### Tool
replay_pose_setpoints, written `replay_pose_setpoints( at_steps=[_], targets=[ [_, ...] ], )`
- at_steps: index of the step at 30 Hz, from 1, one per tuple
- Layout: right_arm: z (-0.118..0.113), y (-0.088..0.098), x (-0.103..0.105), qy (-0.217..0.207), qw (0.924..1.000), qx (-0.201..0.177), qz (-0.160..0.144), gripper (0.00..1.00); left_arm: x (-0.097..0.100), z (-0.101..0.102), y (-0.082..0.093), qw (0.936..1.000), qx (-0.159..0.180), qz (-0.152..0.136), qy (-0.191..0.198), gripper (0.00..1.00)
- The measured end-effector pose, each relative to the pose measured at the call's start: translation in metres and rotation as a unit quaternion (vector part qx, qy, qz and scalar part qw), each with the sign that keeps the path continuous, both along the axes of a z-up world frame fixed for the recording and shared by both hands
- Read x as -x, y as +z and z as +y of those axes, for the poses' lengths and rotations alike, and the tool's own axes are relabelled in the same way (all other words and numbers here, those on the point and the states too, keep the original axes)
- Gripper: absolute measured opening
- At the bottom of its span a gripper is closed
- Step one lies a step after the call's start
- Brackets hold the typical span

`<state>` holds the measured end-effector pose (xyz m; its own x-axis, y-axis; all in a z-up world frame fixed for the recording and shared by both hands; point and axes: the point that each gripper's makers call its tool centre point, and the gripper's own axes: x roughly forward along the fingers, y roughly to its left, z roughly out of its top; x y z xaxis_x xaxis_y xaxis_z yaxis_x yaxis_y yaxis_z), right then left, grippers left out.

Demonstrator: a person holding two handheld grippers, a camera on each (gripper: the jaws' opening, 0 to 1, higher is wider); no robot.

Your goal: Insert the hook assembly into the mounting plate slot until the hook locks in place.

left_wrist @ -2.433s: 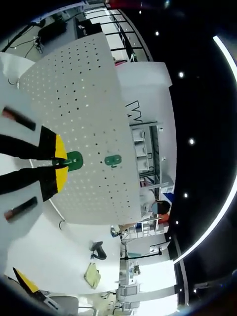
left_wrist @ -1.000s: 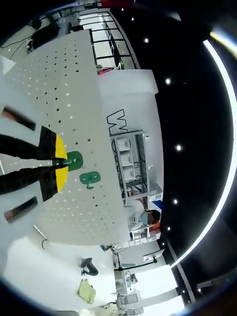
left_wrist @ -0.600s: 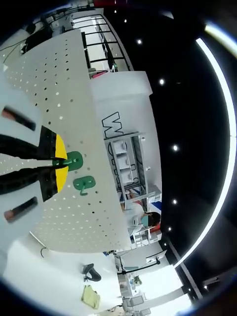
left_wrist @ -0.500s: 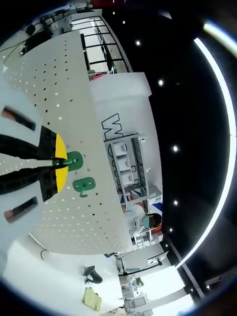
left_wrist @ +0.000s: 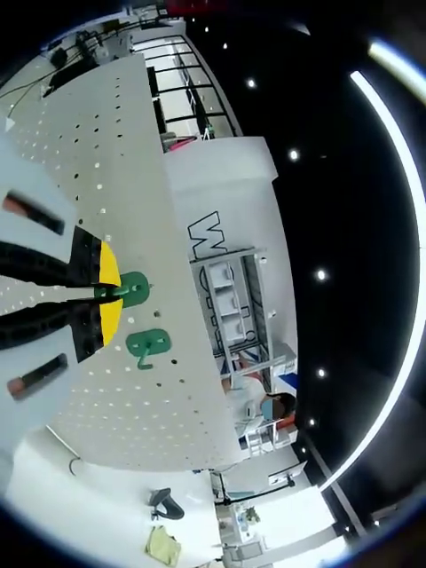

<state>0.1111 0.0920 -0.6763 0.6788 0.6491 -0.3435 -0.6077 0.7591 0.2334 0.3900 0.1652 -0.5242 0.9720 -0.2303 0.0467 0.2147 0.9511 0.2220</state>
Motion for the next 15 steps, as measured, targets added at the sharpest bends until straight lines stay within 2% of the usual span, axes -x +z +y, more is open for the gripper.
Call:
replay_pose_setpoints(
  at_steps=[4,5,9,15],
  targets=[
    [-0.002,-0.001,-0.001,-0.004,1.0000,-0.004,0.002,0.39,-0.005,0.001,0.002,0.9998,-0.010,-0.001,0.015,0.04],
    [-0.003,-0.002,0.000,-0.005,1.0000,-0.002,0.002,0.39,-0.007,0.001,0.001,0.9999,0.001,0.007,0.014,0.04],
    [-0.002,-0.002,0.004,-0.004,1.0000,0.000,0.002,0.39,-0.012,0.003,0.005,0.9996,0.019,0.005,0.018,0.04],
    [-0.003,-0.005,0.004,-0.009,0.9999,-0.005,0.006,0.39,-0.017,-0.002,0.001,0.9996,0.007,0.009,0.026,0.04]
  ],
)
